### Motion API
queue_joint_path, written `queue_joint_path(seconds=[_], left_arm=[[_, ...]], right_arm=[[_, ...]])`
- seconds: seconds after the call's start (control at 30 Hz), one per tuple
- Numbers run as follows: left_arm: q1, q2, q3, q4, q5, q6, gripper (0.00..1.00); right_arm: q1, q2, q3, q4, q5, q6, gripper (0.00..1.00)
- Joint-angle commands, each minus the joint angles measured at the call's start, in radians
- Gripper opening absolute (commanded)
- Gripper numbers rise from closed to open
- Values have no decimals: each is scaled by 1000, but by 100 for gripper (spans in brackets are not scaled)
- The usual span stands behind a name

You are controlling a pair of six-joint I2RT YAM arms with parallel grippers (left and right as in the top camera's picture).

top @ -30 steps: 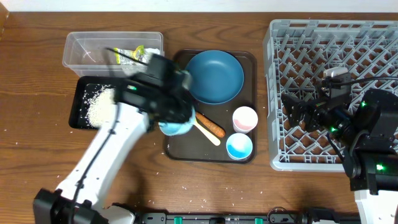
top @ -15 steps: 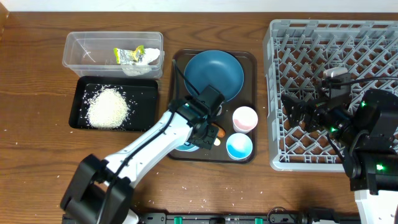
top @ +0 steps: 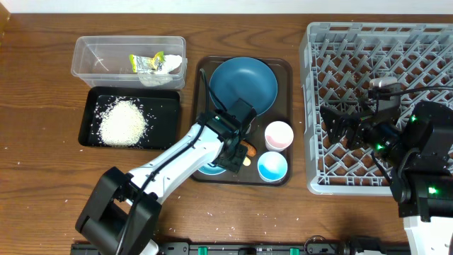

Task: Sort waste into correct bins and load items into the dishwasher rack
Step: 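Grasp light-blue cup with left gripper and lift it up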

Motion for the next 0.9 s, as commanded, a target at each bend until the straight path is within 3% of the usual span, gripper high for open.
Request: queue_joint_path(seconds=[0.0,0.3,0.87], left_arm=[[4,-29,82,-23,16,6,54],[0,-89,101,-12,207,105,66],[-92,-35,97,77,197,107,74]], right_arm=[[14,0,19,0,-7,17,99],[14,0,19,-2,-7,17,99],[14,0,19,-9,-7,17,99]])
